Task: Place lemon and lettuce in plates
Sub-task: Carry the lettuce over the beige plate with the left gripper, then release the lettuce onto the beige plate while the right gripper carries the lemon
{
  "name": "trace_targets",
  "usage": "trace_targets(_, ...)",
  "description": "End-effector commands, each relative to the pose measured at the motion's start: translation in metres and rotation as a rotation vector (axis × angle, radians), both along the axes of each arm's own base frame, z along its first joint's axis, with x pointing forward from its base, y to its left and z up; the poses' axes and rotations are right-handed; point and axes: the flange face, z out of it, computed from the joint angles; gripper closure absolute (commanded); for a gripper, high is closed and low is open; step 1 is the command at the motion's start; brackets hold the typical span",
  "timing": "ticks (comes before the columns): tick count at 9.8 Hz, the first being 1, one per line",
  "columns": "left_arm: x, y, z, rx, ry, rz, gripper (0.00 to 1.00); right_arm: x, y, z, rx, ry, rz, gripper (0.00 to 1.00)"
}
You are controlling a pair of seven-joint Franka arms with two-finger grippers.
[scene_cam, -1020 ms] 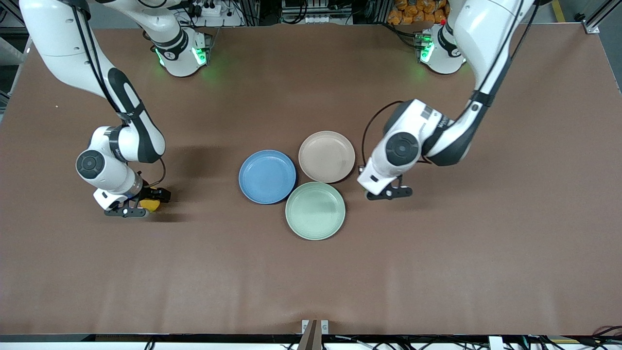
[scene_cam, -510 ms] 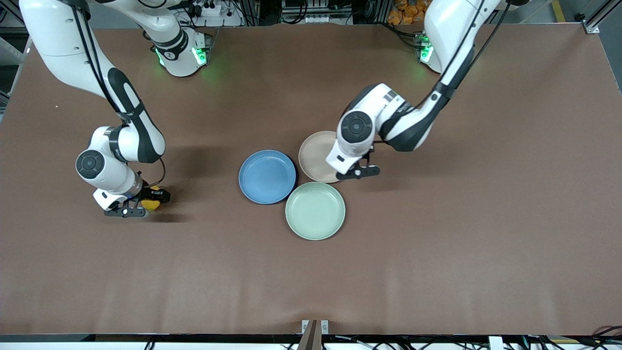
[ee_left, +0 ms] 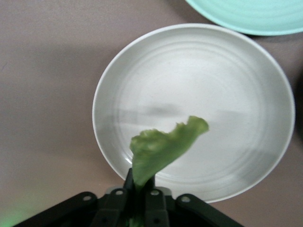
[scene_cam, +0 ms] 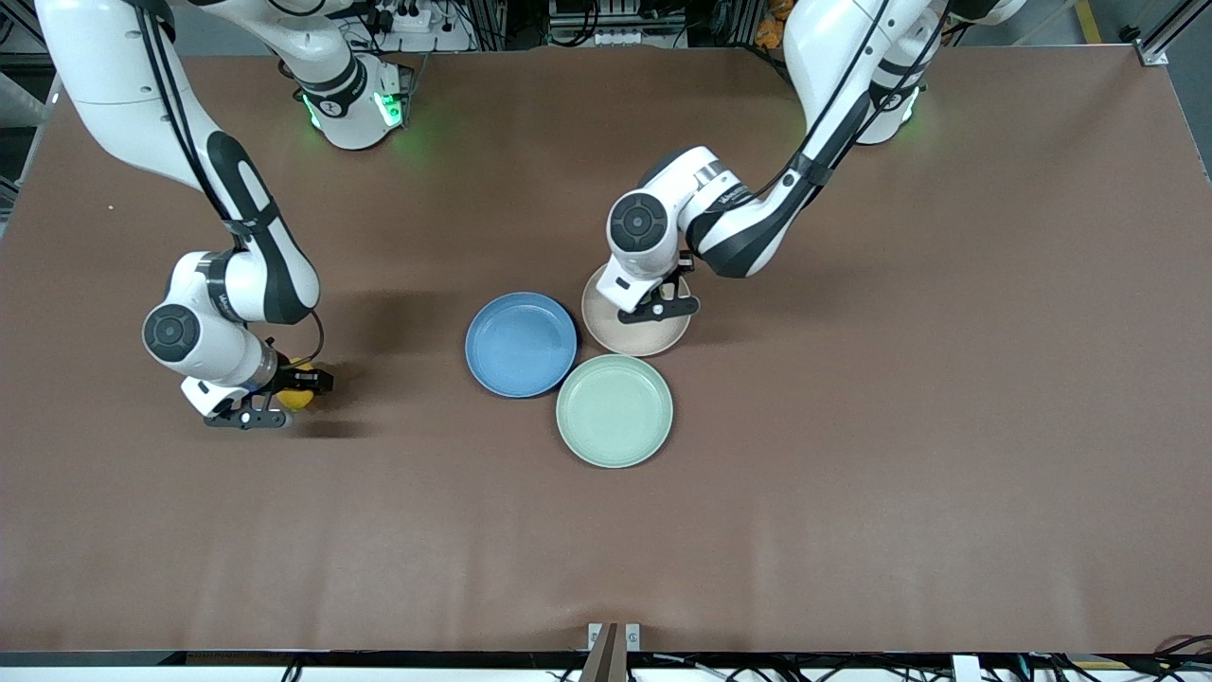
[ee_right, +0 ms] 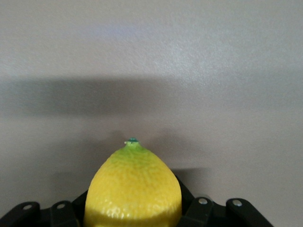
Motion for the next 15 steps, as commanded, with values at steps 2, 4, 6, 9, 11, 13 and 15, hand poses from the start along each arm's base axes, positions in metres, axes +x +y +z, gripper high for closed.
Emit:
trace_targets(2,0.016,-0.006,0.008,-0.014,-0.016,0.035,0.00,0.009,0.018,0.017,0.027,0.008,0.018,0.75)
trace_targets(4,0.024,-0.008,0.016,-0.025,-0.039,0.033,0.00,0.014,0.032,0.027,0.064,0.024,0.006,0.76)
trace_targets(6,0.042,0.002,0.025,-0.010,-0.090,0.029,0.00,0.021,0.052,0.041,0.108,0.067,0.001,0.76)
trace_targets(9,0.075,0.028,0.049,0.023,-0.188,0.037,0.00,0.019,0.107,0.049,0.120,0.075,-0.051,0.76)
trace_targets(11,0.090,0.047,0.061,0.091,-0.271,0.006,0.00,0.014,0.151,0.062,0.112,0.061,-0.078,0.76)
trace_targets(13,0.113,0.077,0.080,0.107,-0.308,0.056,0.00,0.004,0.193,0.064,0.100,0.063,-0.115,0.76)
trace_targets(15,0.148,0.128,0.103,0.104,-0.333,0.129,0.00,-0.010,0.236,0.069,0.091,0.057,-0.157,0.76)
